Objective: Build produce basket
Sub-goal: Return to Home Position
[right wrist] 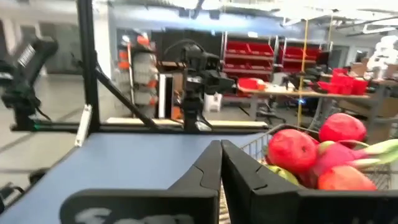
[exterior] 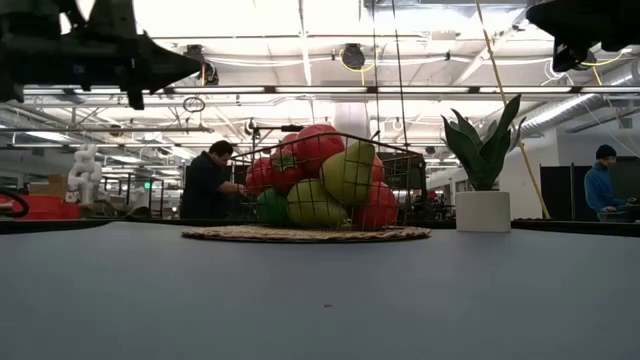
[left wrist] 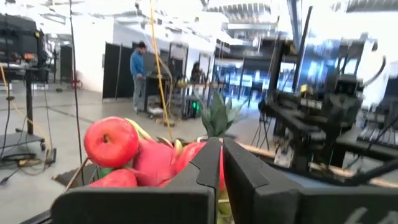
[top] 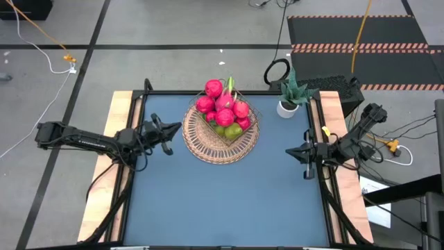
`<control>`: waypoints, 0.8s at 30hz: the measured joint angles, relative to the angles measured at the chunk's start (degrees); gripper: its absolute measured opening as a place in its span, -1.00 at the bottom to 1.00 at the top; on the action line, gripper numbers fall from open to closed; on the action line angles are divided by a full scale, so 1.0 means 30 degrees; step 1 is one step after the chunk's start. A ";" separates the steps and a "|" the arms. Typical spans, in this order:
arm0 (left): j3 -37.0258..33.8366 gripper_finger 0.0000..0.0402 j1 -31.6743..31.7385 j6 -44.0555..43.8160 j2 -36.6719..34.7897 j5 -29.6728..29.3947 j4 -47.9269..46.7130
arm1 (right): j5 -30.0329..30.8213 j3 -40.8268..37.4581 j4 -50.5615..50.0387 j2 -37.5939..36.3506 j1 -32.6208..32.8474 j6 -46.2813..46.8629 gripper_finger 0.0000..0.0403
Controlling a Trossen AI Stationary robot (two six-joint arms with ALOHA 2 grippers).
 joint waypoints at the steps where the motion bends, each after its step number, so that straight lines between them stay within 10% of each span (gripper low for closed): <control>1: -0.0372 -0.90 0.0000 0.0027 -0.0209 0.0004 0.0549 | -0.0495 -0.0493 0.0827 -0.0117 -0.0007 -0.0324 -1.00; 8: -0.1283 -0.96 -0.0386 0.0837 -0.1175 0.1032 0.1510 | -0.4283 -0.3378 0.5757 -0.0316 -0.1112 -0.1388 -1.00; 24: -0.1275 -0.98 -0.2688 0.2995 -0.1826 0.2208 -0.1079 | -0.9649 -0.2520 -0.0012 -0.2265 -0.6927 -0.1142 -1.00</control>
